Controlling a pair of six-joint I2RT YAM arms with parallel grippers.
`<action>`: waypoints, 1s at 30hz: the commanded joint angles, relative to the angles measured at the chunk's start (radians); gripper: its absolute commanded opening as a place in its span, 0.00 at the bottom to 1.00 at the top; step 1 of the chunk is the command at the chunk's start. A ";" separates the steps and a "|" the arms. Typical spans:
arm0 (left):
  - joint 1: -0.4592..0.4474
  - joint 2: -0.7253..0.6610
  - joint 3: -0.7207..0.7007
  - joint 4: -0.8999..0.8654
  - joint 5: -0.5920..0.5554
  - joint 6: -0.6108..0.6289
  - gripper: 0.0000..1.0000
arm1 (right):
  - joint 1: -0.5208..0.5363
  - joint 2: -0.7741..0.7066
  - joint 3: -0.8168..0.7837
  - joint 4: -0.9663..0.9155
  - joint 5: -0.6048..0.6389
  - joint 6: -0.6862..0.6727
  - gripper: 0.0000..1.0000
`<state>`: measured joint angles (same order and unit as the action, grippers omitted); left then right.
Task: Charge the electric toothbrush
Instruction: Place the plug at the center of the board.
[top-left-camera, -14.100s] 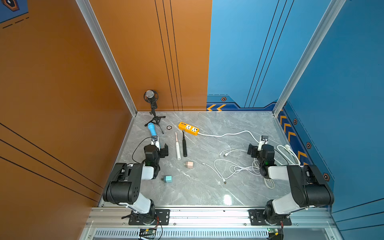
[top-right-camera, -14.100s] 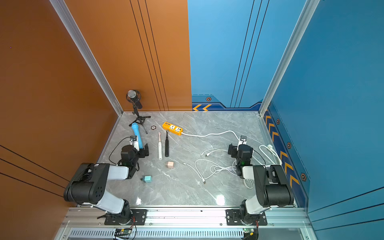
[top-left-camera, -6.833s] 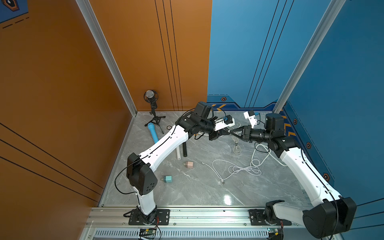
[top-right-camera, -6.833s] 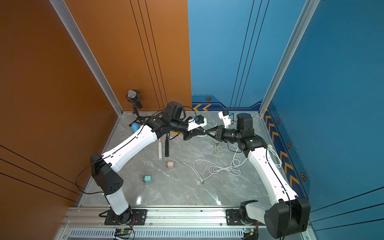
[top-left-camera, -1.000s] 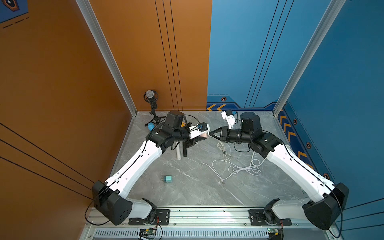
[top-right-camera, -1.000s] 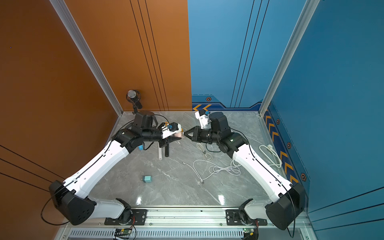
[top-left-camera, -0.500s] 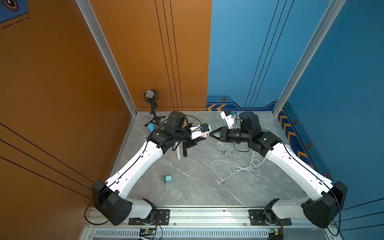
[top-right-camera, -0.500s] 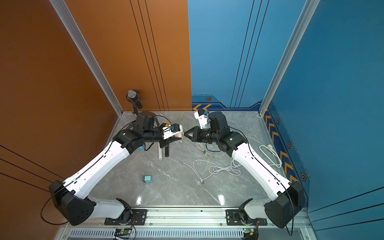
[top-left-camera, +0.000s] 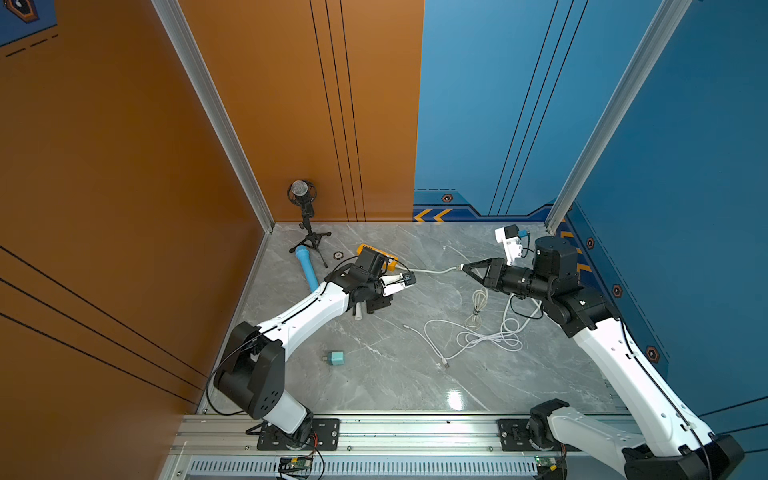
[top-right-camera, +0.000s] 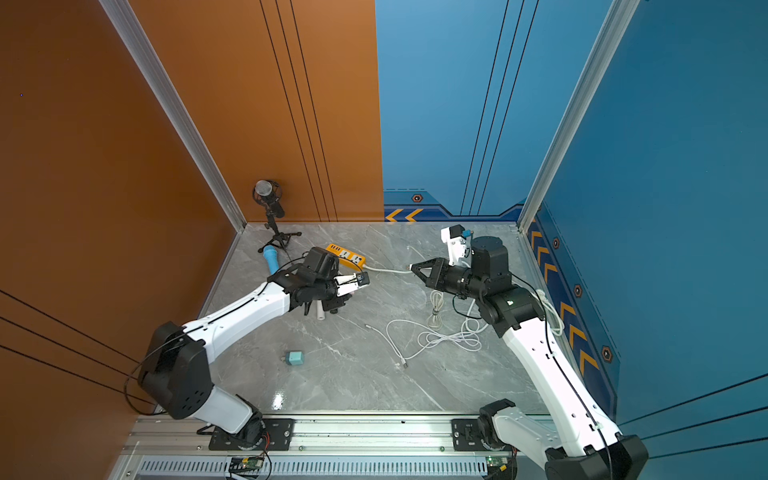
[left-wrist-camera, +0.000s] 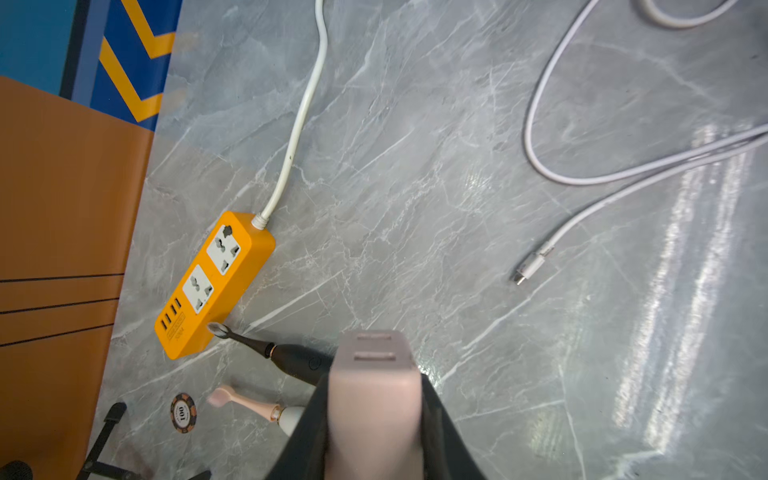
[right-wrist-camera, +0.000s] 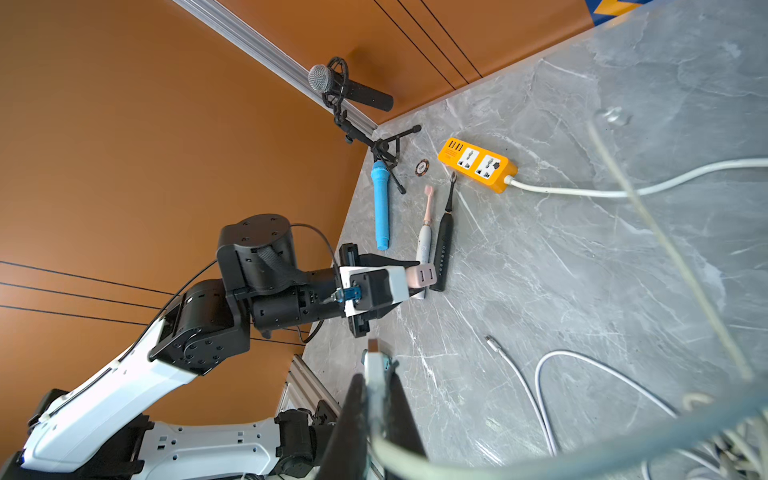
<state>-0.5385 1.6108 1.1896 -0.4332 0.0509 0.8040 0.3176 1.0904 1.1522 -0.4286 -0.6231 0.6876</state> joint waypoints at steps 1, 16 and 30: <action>-0.017 0.111 0.074 0.043 -0.124 -0.016 0.09 | -0.002 0.017 -0.014 -0.029 0.029 -0.012 0.00; -0.115 0.386 0.116 0.162 -0.322 -0.078 0.22 | -0.010 -0.042 -0.054 -0.072 0.054 -0.028 0.00; -0.191 0.282 -0.021 0.156 -0.196 -0.188 0.58 | -0.011 -0.071 -0.056 -0.081 0.029 -0.006 0.00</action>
<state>-0.7166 1.9266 1.2087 -0.2314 -0.2310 0.6693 0.3130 1.0401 1.1110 -0.4904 -0.5789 0.6777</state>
